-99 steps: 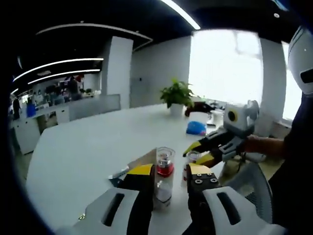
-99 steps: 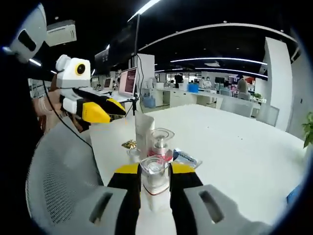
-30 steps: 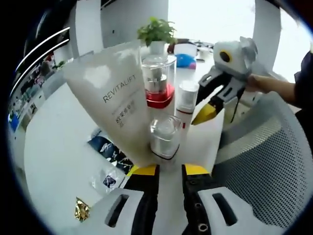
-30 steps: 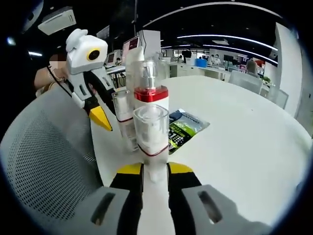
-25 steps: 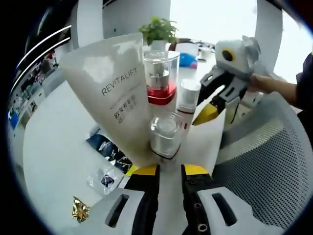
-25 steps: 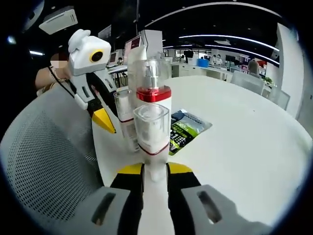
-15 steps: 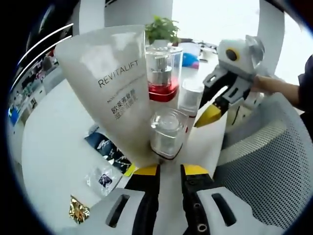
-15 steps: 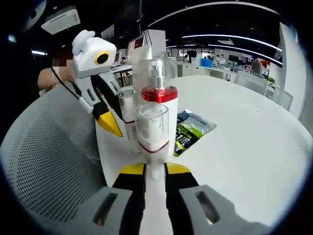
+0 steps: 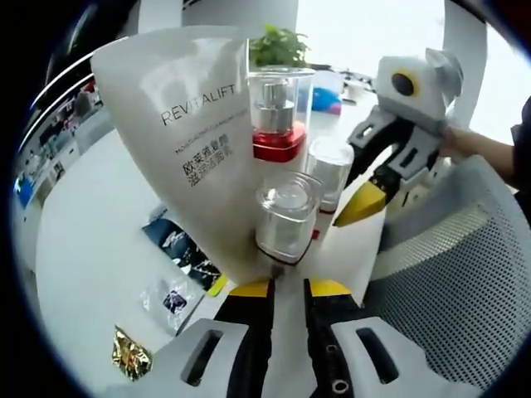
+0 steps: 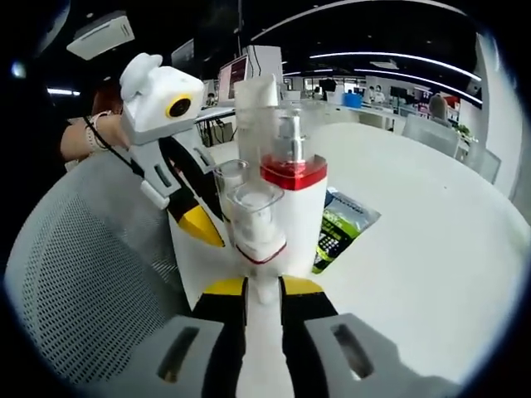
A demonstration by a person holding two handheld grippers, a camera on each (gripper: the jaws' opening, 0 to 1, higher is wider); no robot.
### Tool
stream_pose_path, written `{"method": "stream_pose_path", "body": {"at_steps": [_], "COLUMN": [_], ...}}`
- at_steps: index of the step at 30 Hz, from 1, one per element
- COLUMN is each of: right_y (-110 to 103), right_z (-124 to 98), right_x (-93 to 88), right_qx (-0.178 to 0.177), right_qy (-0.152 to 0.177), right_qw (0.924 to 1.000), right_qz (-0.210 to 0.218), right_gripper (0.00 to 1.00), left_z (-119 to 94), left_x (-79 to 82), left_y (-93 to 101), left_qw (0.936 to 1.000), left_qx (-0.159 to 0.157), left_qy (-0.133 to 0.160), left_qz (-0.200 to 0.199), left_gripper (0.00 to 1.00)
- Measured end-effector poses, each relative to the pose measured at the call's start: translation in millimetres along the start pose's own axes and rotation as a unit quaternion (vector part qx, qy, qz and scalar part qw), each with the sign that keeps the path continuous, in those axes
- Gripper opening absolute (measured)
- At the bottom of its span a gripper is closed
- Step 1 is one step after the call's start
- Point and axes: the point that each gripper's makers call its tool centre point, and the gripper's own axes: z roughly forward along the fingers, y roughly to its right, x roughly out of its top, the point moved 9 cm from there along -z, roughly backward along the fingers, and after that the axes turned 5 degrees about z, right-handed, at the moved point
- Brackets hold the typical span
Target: Arrange the skincare products in the storage area until every visible bottle or jar stands upright without overlapping.
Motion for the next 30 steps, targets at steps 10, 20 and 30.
{"method": "stream_pose_path", "body": {"at_steps": [10,20,30], "right_y": [-0.8,-14.3,-27.8], "right_z": [-3.1,-30.4,-18.6], "right_x": [1.9,29.1,48.6], "right_qx": [-0.009,-0.073,-0.110], "right_qy": [-0.008,0.001,0.030], "right_qw": [0.9999,0.9967,0.9888], "right_qz": [0.004,0.035,0.096], "right_gripper": [0.15,0.20,0.28], "left_z": [-0.6,-2.2,-0.3], "left_x": [-1.3,-5.3,-6.8], "left_y": [0.0,-1.2,1.5], "left_qw": [1.0000,0.9999,0.9998], "left_qx": [0.000,0.004,0.004], "left_qy": [0.003,0.005,0.013], "left_qz": [-0.003,-0.014,-0.016], "left_gripper": [0.10,0.10,0.10]}}
